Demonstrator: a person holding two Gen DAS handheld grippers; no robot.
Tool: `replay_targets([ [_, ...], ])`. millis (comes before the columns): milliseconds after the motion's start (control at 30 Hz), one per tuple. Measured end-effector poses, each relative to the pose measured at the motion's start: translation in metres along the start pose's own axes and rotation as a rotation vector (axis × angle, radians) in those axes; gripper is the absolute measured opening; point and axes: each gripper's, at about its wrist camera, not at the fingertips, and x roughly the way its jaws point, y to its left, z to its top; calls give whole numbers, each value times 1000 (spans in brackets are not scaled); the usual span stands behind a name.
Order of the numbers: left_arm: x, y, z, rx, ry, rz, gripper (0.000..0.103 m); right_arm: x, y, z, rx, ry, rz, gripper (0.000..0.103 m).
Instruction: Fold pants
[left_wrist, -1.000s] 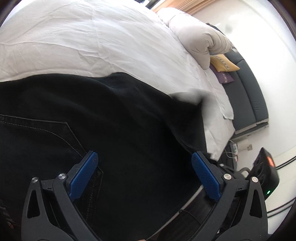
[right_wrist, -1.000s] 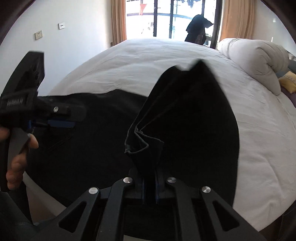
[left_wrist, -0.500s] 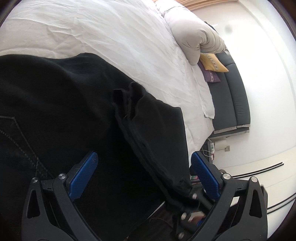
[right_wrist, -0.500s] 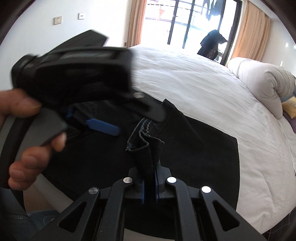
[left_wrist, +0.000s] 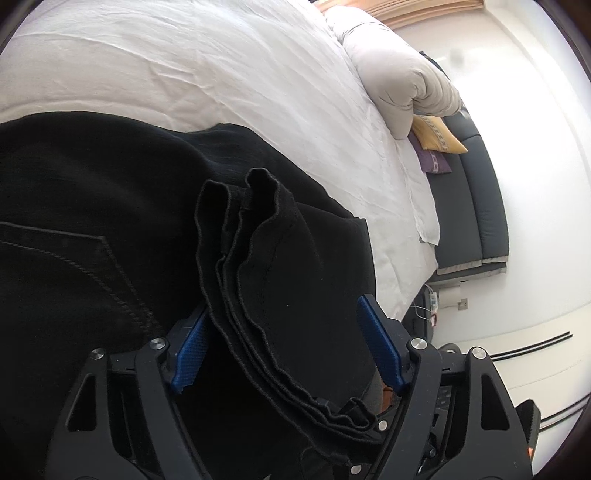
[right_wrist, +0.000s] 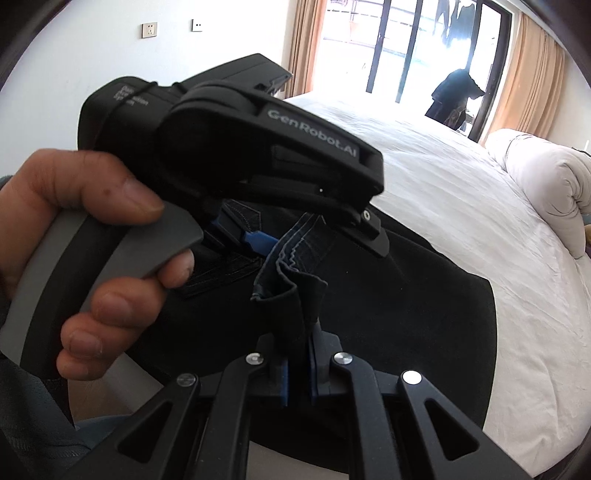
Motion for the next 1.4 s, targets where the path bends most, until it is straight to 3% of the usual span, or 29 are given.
replay_targets([
  [400,-21,11,-4,1,-44,58,76,20,0,1,10,39,47,12],
  [500,-27,11,-4,-1,-54,86,76,36,-2,-6,20,95,75,24],
  [533,-32,8,-3,5,-63,115,76,37,-3,-8,33,105,85,33],
  [633,-57,3,-1,32,-116,166,76,22,-15,-8,84,76,154,54],
  [667,-65,-1,0,48,-138,178,76,14,-22,-8,95,57,169,55],
  [733,-74,-15,3,97,-176,188,76,-4,-43,-9,132,15,177,55],
  [833,-65,-41,3,181,-171,146,76,-26,-92,-20,307,-34,162,55],
  [933,-30,-59,-6,249,-94,141,76,-27,-170,-25,543,-72,154,55],
  [1033,-2,-60,-23,292,-31,149,76,-10,-224,-16,675,-102,247,55],
  [1133,17,-47,-32,302,13,221,76,27,-251,-3,765,-89,375,55],
  [1233,20,-33,-40,321,20,220,75,74,-264,-4,828,-5,381,55],
  [1267,20,-31,-42,338,20,216,75,90,-265,-7,839,26,395,50],
  [1400,21,-36,-51,412,22,248,75,96,-277,-16,879,-15,391,43],
])
